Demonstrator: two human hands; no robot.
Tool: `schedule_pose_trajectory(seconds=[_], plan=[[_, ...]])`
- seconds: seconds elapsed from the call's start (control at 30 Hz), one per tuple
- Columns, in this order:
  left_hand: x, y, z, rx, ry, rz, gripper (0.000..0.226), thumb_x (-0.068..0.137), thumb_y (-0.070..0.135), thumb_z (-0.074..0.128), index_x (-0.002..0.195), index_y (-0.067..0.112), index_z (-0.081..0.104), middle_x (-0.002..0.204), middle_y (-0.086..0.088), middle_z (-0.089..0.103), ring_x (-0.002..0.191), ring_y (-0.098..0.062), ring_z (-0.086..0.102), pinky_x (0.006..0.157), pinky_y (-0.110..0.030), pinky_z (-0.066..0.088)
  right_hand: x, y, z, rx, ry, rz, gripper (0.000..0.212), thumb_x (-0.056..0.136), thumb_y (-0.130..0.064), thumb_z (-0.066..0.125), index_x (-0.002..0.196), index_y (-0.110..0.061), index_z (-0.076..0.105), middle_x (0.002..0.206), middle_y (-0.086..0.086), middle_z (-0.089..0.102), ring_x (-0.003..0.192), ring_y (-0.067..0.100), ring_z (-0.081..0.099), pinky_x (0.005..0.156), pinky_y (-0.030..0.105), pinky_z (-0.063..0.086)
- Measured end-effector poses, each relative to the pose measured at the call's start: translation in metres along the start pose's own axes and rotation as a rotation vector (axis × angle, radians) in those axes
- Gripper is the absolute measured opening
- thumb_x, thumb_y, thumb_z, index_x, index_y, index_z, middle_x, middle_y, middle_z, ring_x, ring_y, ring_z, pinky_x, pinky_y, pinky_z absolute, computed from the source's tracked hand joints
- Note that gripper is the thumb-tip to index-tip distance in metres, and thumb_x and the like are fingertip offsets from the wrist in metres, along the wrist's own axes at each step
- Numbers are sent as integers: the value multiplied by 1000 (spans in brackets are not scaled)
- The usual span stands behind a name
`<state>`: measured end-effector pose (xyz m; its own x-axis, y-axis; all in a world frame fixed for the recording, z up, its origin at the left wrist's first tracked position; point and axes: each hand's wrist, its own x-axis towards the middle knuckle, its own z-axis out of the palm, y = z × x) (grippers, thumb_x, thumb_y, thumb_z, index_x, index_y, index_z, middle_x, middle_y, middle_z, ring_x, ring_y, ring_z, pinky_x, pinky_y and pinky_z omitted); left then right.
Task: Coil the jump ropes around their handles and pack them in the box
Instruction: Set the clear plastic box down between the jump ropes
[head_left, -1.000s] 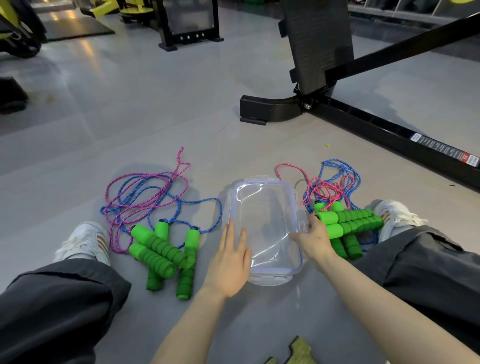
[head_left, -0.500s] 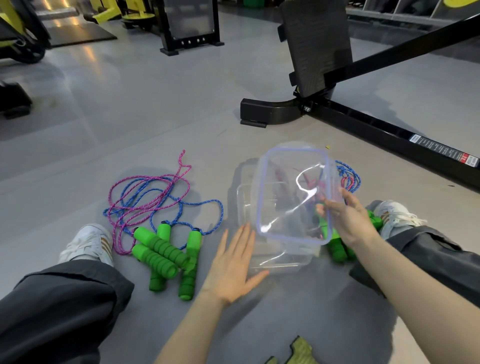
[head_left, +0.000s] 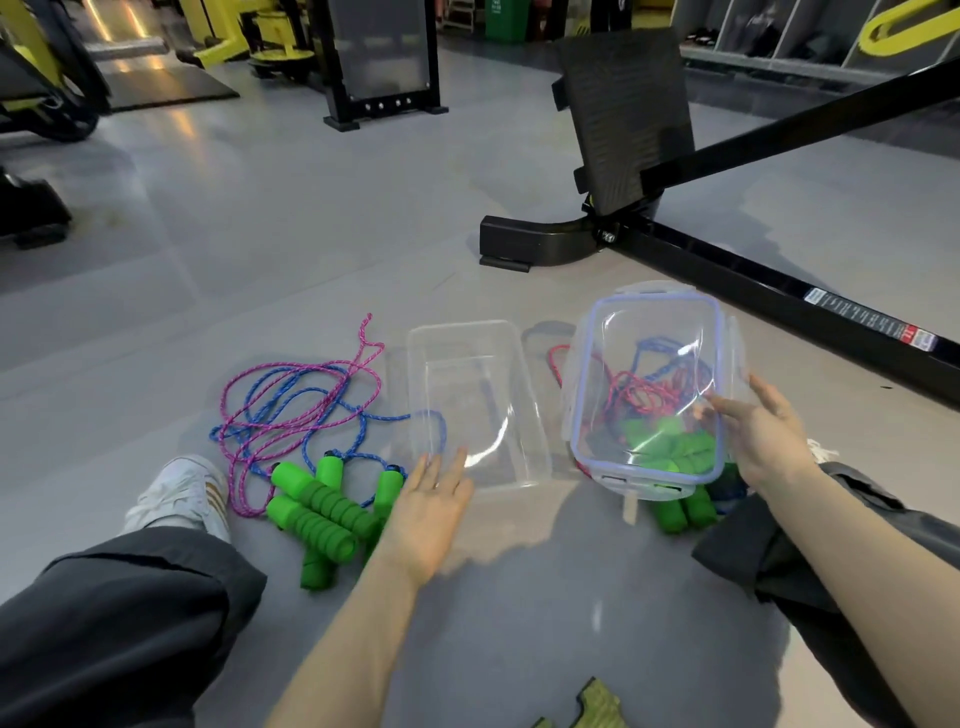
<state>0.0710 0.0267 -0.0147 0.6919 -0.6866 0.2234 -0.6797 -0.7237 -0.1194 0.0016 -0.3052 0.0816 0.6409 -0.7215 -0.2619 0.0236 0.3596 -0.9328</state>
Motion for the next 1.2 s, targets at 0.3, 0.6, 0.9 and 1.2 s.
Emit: schedule_pose_trajectory(seconds=[0.3,0.6,0.9,1.2], plan=[[-37,-30,-25,-46,235,68,33,63,-9,60,80,12,41,141,-22,34,111,-54,54,83,-56,52,-45,64,35,-120,-107,168,67,76,20,59,133,-11,44,86,14,67,49,11,63,45,17,50],[-74,3,-10,-76,222,289,24,73,-7,29,80,16,34,134,-25,51,117,-47,53,89,-51,51,-58,133,39,-420,-165,234,44,79,11,60,119,-6,55,96,15,61,70,22,55,46,17,50],[-65,44,5,-89,249,358,16,76,2,41,85,15,37,135,-20,53,120,-40,54,94,-42,50,-59,119,48,-522,-254,187,60,76,-64,59,121,-27,45,130,-6,51,114,11,51,96,30,37],[-60,56,7,-58,180,268,20,69,3,32,85,15,36,128,-20,59,108,-41,62,84,-44,55,-67,117,52,-1121,-465,-157,55,99,-11,34,149,-8,11,153,15,26,137,28,32,94,16,21]])
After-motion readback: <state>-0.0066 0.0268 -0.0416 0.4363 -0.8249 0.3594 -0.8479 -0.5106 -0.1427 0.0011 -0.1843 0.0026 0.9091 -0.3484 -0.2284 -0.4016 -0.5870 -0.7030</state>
